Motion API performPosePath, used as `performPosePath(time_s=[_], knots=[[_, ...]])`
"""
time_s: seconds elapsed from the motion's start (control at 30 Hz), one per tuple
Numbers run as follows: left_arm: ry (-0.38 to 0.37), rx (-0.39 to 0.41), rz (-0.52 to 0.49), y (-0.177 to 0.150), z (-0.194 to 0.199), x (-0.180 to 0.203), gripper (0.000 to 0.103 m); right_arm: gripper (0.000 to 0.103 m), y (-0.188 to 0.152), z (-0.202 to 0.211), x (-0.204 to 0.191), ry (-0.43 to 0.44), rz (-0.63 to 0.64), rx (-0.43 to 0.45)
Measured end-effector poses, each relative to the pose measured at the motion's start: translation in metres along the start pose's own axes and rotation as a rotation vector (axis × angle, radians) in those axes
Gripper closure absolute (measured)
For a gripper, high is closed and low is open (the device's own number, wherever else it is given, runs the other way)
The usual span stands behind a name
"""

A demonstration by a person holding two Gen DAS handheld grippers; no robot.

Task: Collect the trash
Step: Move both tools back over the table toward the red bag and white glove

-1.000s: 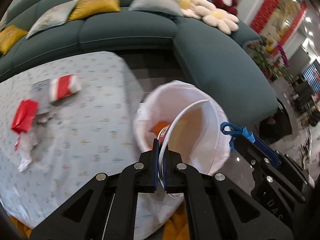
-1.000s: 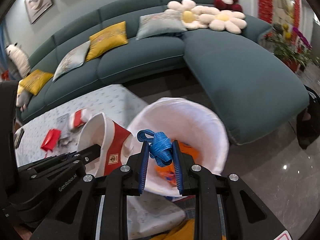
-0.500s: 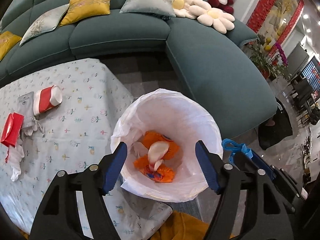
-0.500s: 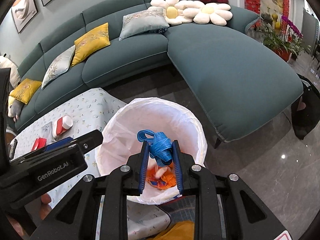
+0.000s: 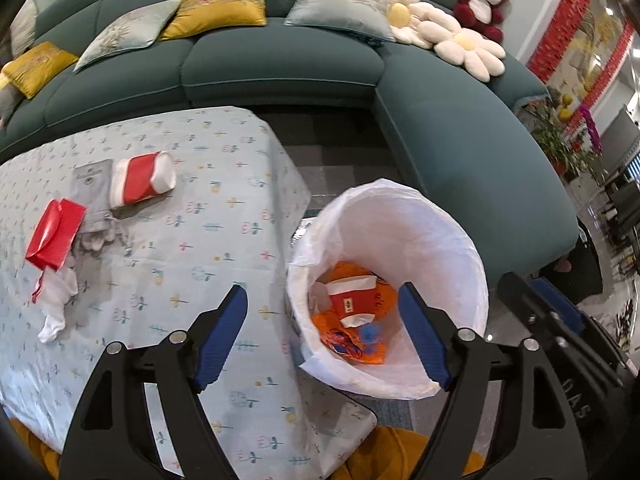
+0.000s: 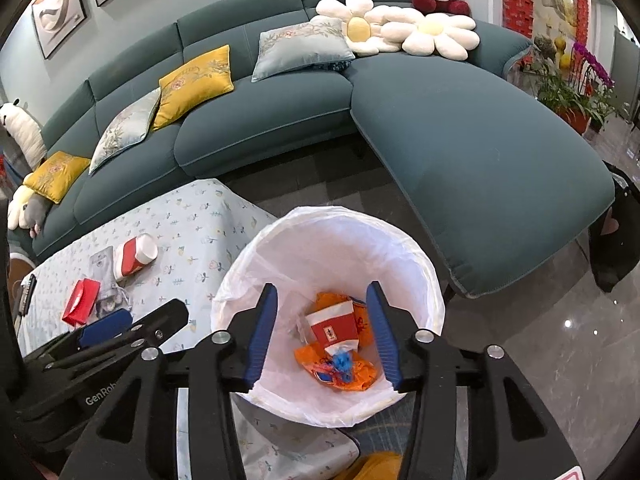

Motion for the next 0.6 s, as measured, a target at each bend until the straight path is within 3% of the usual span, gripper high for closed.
performPosePath(time_s=[0.6], knots=[[0.041, 0.050, 0.129, -0.022, 0.035, -0.084, 0.026, 0.049, -0.023, 0.017, -0.064, 0.004, 0.097, -0.004]])
Point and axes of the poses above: each gripper's, at about its wrist camera, not at the fingertips, and z roughly against the way its jaws point, x to its right, y to its top, the point moved 7 cm from there along -z, roughly the way its jaws point, and after that the axes turned 14 degrees about -x, right-handed, at the moved point
